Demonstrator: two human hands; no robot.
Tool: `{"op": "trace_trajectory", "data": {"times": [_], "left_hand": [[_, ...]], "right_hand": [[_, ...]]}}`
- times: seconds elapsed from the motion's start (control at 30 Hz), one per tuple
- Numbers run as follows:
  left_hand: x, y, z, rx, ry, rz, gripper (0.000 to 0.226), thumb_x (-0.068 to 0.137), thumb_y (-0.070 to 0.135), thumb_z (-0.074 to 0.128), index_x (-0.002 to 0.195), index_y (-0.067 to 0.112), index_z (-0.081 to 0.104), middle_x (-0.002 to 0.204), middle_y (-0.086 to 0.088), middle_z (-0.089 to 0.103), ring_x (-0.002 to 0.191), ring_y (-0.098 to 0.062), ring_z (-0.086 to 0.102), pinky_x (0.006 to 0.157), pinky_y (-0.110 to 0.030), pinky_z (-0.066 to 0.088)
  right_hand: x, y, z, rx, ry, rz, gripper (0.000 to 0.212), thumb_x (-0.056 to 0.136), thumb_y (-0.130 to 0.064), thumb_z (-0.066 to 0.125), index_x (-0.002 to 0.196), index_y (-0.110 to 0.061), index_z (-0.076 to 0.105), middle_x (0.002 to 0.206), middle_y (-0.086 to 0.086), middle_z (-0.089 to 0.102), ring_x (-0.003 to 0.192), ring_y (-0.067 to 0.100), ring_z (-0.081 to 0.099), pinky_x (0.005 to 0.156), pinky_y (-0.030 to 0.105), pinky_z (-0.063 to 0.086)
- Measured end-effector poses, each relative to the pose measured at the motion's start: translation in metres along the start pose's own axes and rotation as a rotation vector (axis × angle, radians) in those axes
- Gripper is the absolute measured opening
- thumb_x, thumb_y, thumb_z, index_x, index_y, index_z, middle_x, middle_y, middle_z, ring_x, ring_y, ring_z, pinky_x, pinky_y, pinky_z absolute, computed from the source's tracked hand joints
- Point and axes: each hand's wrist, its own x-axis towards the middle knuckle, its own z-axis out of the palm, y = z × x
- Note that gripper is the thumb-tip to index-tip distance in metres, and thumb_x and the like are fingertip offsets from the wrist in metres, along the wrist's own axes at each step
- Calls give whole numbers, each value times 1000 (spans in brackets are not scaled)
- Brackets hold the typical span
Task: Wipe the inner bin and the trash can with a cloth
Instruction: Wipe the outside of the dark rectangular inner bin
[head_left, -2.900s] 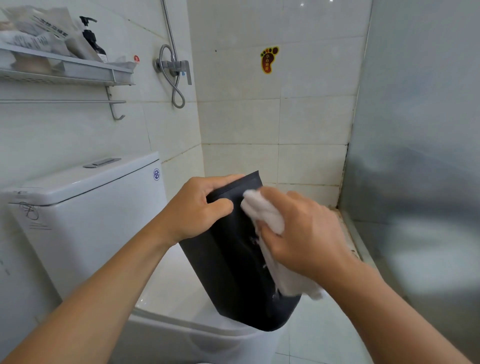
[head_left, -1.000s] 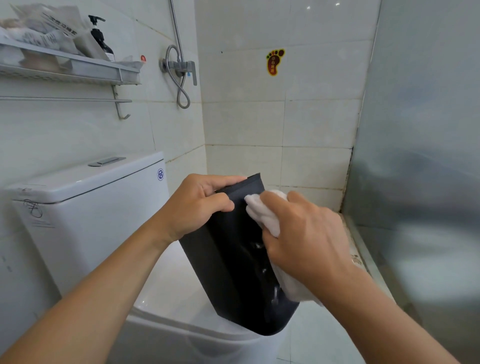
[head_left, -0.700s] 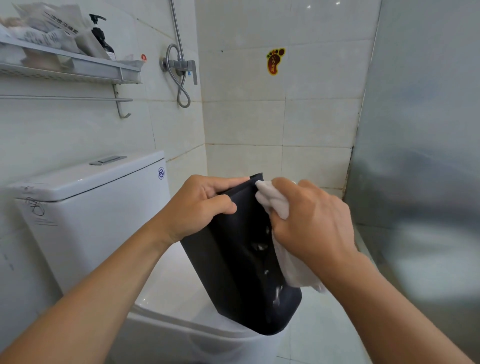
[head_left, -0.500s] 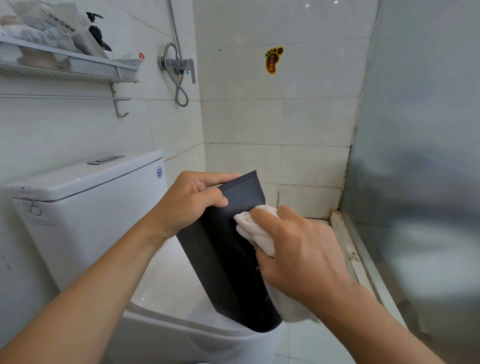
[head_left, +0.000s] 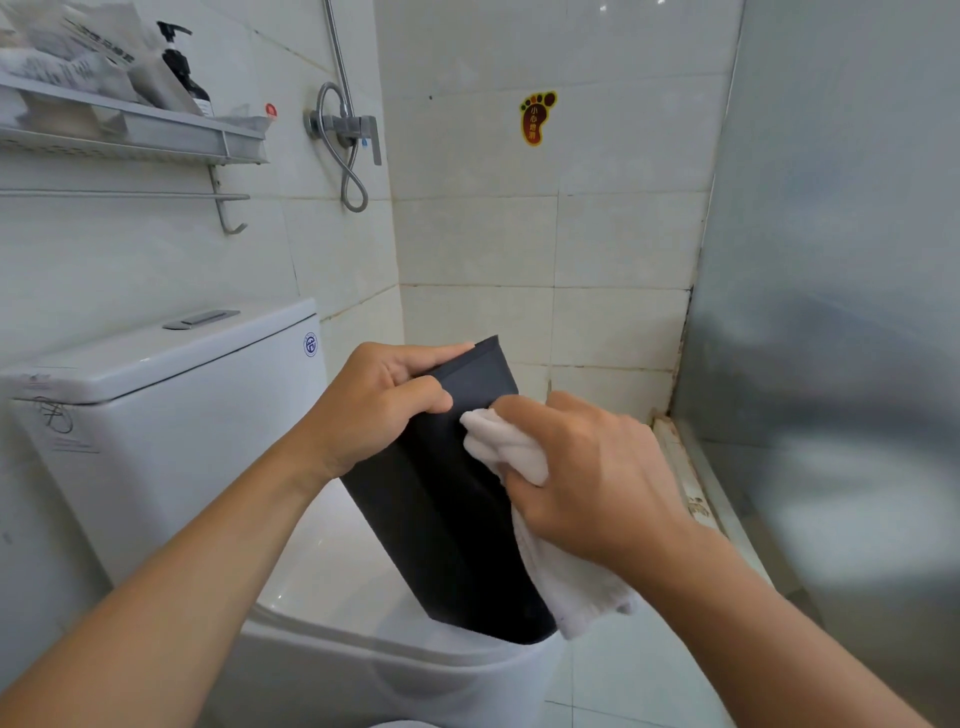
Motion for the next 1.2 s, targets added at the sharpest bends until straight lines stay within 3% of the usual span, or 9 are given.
{"op": "trace_trajectory", "data": {"times": [0.17, 0.3, 0.37, 0.43, 0.53, 0.6, 0.77, 1.0, 1.2], "left_hand": [[1, 2, 8, -1, -15, -3, 55, 76, 10, 60, 130, 16, 72, 104, -1, 80, 104, -21, 75, 97, -35, 56], [6, 3, 5, 19, 65, -8, 43, 85, -2, 63, 120, 20, 75, 96, 3, 81, 91, -12, 75, 83, -24, 55], [6, 3, 4, 23, 56, -8, 47, 90, -9, 58, 120, 24, 74, 93, 5, 81, 88, -8, 75, 81, -19, 54], [4, 4, 4, 23, 32, -8, 47, 87, -4, 61, 125, 22, 73, 96, -3, 81, 94, -14, 76, 87, -23, 57], [1, 5, 3, -12, -17, -2, 52, 78, 6, 60, 127, 18, 73, 105, -26, 76, 102, -36, 74, 98, -41, 59], [-2, 5, -1, -19, -21, 0, 52, 77, 6, 59, 125, 19, 75, 105, -29, 74, 102, -40, 73, 97, -43, 59], [-7, 4, -22, 20, -63, -18, 53, 80, 4, 58, 130, 16, 71, 112, -9, 78, 106, -25, 74, 91, -33, 58], [-11, 12, -32, 158, -87, -21, 50, 77, 10, 56, 124, 23, 70, 104, -2, 79, 97, -22, 75, 81, -29, 61], [-13, 12, -22, 201, -87, 17, 39, 90, 7, 78, 120, 30, 71, 106, 10, 77, 96, -12, 75, 82, -27, 61]], "right_hand": [[16, 7, 4, -9, 130, 98, 24, 87, -37, 67, 109, -34, 58, 79, -8, 50, 58, 24, 53, 49, 30, 36], [-5, -5, 1, -3, -12, -90, 24, 89, -45, 60, 110, -36, 57, 78, -10, 47, 60, 19, 50, 48, 32, 42], [-3, -4, 0, 25, -29, -80, 26, 91, -49, 55, 114, -38, 56, 82, -9, 50, 64, 20, 55, 52, 34, 46], [8, 0, 1, 51, 21, -6, 29, 91, -49, 58, 117, -39, 55, 85, -7, 54, 68, 24, 58, 55, 34, 46], [18, 7, 0, 60, 84, 81, 25, 93, -48, 59, 115, -38, 54, 83, -6, 54, 67, 25, 58, 55, 33, 45], [15, 11, -1, 89, 51, 76, 25, 92, -49, 60, 114, -40, 55, 83, -7, 56, 71, 24, 60, 58, 35, 48], [0, 29, 0, 307, 40, 271, 33, 89, -45, 68, 121, -41, 61, 91, -13, 70, 83, 17, 63, 69, 35, 50], [3, 35, 4, 339, 130, 361, 24, 88, -44, 67, 111, -40, 61, 85, -15, 68, 80, 13, 64, 69, 38, 54], [4, 17, 11, 346, 145, 366, 56, 88, -50, 72, 137, -37, 49, 100, -20, 63, 84, 15, 60, 71, 34, 46]]}}
